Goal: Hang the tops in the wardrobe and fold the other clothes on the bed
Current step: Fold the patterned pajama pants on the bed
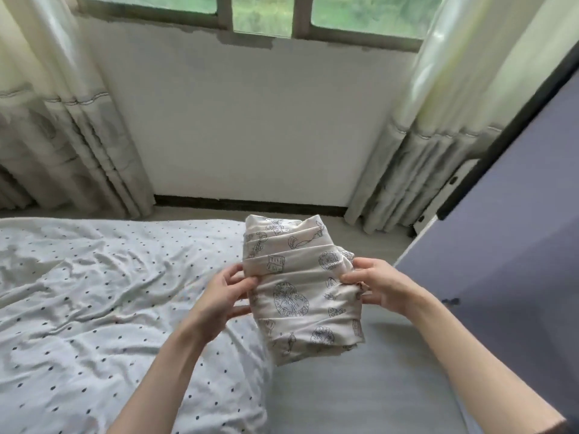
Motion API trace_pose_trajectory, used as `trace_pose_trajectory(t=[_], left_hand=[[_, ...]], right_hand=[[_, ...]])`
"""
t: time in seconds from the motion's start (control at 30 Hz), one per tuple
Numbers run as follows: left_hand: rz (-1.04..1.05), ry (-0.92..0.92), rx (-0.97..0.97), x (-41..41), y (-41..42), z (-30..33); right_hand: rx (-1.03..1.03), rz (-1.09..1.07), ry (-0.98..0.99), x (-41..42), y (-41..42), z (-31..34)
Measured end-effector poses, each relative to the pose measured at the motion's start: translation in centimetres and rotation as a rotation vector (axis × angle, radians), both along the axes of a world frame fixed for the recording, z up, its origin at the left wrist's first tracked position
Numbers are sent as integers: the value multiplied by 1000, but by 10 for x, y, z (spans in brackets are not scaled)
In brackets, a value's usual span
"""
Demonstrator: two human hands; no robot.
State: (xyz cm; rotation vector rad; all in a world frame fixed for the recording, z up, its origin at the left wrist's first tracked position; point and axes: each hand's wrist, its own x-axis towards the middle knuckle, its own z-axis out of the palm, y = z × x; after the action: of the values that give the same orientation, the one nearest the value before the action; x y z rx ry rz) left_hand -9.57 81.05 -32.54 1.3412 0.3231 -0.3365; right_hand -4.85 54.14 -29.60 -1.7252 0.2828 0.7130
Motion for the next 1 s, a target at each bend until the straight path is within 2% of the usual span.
trace_pose_trajectory(t=[0.23, 0.47, 0.77, 1.0], left_hand=[[-378, -130, -28, 55, -195, 65], [-636, -263, -112, 82, -378, 135], [-922, -407, -235, 108, -561, 232], [-1124, -553, -357, 141, -683, 314]], right_hand=[[0, -378, -123, -49, -193, 74], [-78, -675, -318, -98, -343, 153], [-242, -1014, -583, -142, -461, 247], [-333, -1239, -738, -141, -536, 314]])
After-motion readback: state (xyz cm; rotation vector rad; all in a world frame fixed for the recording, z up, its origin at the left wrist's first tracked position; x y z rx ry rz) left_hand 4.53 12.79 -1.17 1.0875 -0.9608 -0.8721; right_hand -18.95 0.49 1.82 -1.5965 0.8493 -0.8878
